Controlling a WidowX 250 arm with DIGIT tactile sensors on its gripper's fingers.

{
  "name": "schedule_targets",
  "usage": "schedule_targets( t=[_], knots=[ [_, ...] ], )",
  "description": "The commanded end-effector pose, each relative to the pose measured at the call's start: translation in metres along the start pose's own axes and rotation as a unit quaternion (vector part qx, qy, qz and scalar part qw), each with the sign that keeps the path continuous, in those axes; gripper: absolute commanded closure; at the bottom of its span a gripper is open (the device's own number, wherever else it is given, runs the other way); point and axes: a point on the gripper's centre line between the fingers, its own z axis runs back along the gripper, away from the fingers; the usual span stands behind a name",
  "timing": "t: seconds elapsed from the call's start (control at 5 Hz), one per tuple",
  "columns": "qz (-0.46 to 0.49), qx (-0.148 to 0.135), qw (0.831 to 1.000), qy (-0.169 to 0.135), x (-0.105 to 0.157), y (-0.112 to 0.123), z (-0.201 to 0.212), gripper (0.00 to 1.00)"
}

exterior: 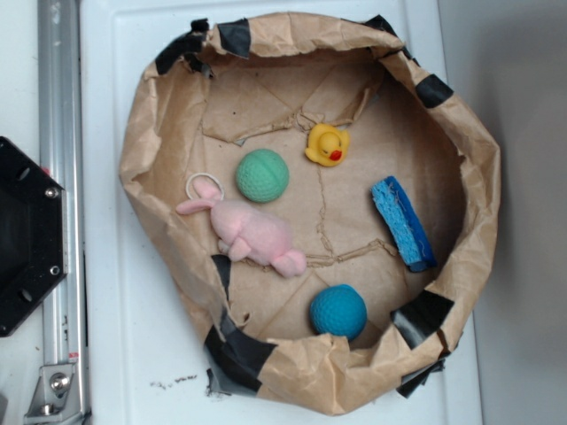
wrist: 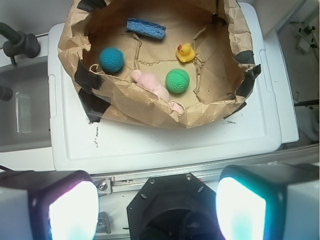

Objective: Grab the yellow duck.

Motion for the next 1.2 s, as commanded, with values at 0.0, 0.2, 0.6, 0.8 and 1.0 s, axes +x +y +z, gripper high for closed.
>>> schedule_targets(
  t=[0.0,0.2,0.6,0.8,1.0],
  knots=[
    [0.000,0.000,1.000,0.000,0.000,0.000,0.000,0.00],
    [0.069,-0.020,0.997,-0.017,0.032,0.005,-0.011,0.00],
    [0.214,-0.070,0.958,-0.176,0.110,0.025,-0.045,0.00],
    [0.247,-0.062,0.949,-0.184,0.128,0.030,-0.075,0.00],
    [0.224,-0.055,0.959,-0.164,0.140,0.027,-0.101,0.00]
  ],
)
